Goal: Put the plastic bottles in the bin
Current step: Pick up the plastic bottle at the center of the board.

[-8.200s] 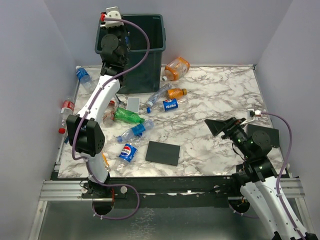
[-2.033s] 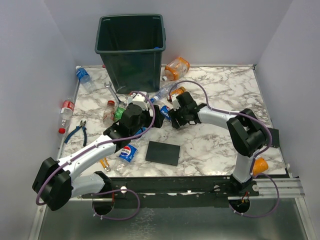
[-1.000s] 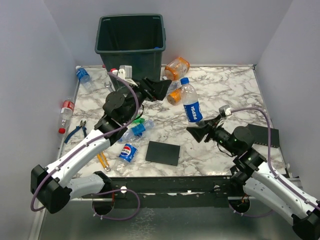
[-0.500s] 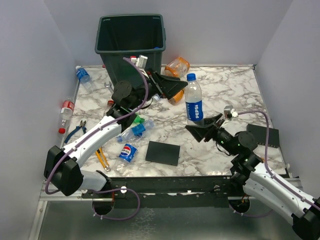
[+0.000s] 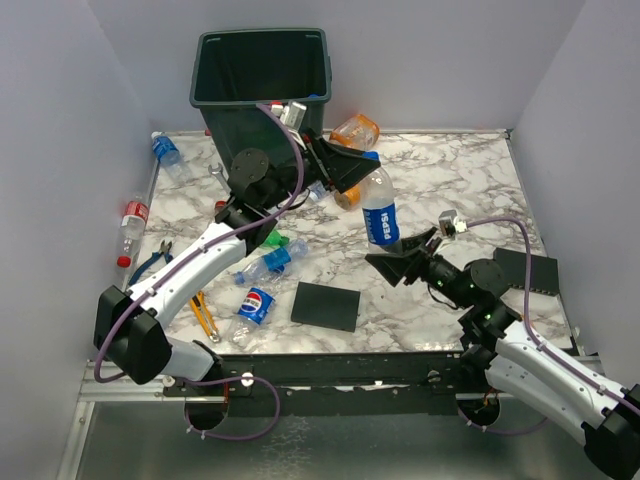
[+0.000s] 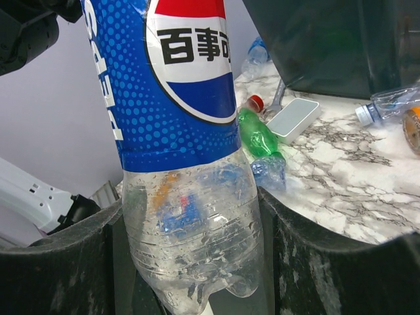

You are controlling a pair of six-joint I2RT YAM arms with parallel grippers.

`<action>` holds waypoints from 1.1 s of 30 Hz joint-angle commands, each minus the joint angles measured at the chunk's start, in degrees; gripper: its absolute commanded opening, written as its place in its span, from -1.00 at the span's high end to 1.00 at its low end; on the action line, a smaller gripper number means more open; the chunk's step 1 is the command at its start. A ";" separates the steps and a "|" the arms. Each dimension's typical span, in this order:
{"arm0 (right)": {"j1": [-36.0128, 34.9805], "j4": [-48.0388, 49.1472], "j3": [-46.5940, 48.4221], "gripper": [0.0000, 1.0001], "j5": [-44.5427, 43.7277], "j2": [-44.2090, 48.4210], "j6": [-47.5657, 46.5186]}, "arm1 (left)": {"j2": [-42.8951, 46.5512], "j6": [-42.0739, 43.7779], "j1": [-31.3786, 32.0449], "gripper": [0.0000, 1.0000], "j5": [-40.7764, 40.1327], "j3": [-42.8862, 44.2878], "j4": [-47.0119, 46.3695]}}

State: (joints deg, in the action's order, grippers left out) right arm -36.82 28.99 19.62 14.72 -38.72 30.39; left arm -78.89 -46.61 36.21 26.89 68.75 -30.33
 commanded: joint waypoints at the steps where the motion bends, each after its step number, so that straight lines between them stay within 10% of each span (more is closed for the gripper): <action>1: -0.36 -0.44 1.85 0.42 1.67 -0.15 -1.70 | -1.47 2.72 0.05 -0.33 1.80 2.57 3.13; 13: -0.36 -2.31 3.07 0.37 3.10 -1.31 -2.96 | -3.11 3.61 0.51 0.50 2.32 4.44 5.19; 16: -0.36 -4.73 4.53 -0.13 3.82 -1.95 -2.92 | -3.15 4.03 0.53 0.99 2.82 4.83 5.26; 20: -0.36 -9.90 7.92 -0.97 4.53 -1.93 -2.84 | -2.73 5.57 0.53 1.00 1.82 5.67 6.35; 33: -0.31 -32.49 21.67 -1.00 -9.88 5.62 0.20 | 4.10 33.19 0.10 1.00 -28.50 15.93 20.96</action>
State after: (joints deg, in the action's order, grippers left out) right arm -36.80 4.64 38.02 13.17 -36.88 29.21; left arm -79.02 -29.52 37.04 17.30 80.14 -13.32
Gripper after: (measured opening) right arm 0.998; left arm 0.373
